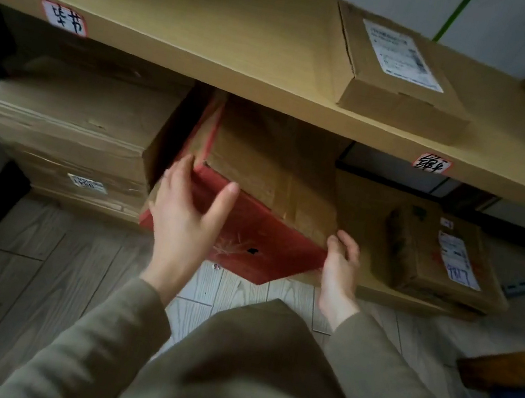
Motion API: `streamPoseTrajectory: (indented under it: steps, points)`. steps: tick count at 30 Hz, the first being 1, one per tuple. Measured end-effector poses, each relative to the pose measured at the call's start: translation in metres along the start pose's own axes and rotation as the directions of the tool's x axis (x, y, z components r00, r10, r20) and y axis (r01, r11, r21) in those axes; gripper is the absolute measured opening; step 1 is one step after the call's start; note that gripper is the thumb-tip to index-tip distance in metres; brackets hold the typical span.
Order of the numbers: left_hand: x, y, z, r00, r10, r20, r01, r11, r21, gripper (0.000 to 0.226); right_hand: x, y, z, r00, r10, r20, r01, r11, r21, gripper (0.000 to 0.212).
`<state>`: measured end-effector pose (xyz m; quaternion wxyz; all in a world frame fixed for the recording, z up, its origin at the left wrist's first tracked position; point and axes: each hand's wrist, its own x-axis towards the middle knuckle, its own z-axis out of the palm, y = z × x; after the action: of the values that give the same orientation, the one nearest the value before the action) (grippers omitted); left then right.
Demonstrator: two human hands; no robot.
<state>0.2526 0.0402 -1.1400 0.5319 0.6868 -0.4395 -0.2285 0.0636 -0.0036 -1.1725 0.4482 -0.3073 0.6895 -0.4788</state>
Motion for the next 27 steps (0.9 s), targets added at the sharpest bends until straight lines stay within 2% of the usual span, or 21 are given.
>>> streamPoseTrajectory:
  steps: [5, 8, 12, 14, 15, 17, 19, 21, 22, 24, 27]
  points:
    - [-0.02, 0.028, 0.0, 0.979, 0.202, 0.037, -0.204, 0.941, 0.27, 0.075, -0.014, 0.016, -0.015, 0.983, 0.173, 0.067, -0.18, 0.978, 0.104, 0.032]
    - [-0.027, 0.033, 0.008, 0.94, 0.324, 0.111, -0.34, 0.843, 0.418, 0.066, -0.015, 0.023, -0.019, 0.965, 0.248, 0.082, -0.251, 0.968, 0.02, 0.032]
    - [-0.032, 0.035, 0.013, 0.883, 0.419, 0.212, -0.467, 0.735, 0.492, 0.055, -0.019, 0.006, -0.019, 0.976, 0.217, -0.03, -0.218, 0.958, -0.188, 0.036]
    - [-0.025, 0.038, 0.009, 0.875, 0.433, 0.215, -0.483, 0.768, 0.42, 0.05, -0.026, -0.018, -0.016, 0.988, 0.152, -0.012, -0.152, 0.983, -0.104, 0.047]
    - [-0.021, 0.038, 0.006, 0.885, 0.418, 0.204, -0.465, 0.799, 0.382, 0.048, -0.03, -0.034, -0.014, 0.993, 0.113, 0.018, -0.113, 0.993, -0.017, 0.052]
    - [-0.014, 0.035, -0.001, 0.927, 0.353, 0.129, -0.375, 0.846, 0.379, 0.041, -0.041, -0.061, -0.011, 0.992, 0.004, 0.129, -0.019, 0.993, 0.117, 0.048]
    - [-0.006, 0.027, -0.009, 0.987, 0.128, 0.092, -0.152, 0.925, 0.348, 0.037, -0.048, -0.072, -0.009, 0.963, -0.084, 0.256, 0.064, 0.994, 0.086, 0.039]
    - [-0.001, 0.022, -0.017, 0.985, -0.099, 0.143, 0.079, 0.987, 0.141, 0.059, -0.054, -0.072, -0.006, 0.941, -0.116, 0.317, 0.099, 0.993, 0.068, 0.04]
    - [0.0, 0.021, -0.018, 0.979, -0.142, 0.147, 0.137, 0.99, 0.045, 0.068, -0.054, -0.068, -0.005, 0.939, -0.113, 0.325, 0.092, 0.993, 0.079, 0.041]
    - [-0.003, 0.025, -0.018, 0.984, -0.15, 0.094, 0.151, 0.988, -0.008, 0.074, -0.051, -0.061, -0.005, 0.957, -0.083, 0.278, 0.044, 0.988, 0.145, 0.039]
    - [-0.017, 0.036, -0.017, 0.998, -0.057, -0.002, 0.057, 0.997, 0.051, 0.068, -0.046, -0.048, -0.014, 0.97, 0.014, 0.244, -0.088, 0.952, 0.292, 0.024]
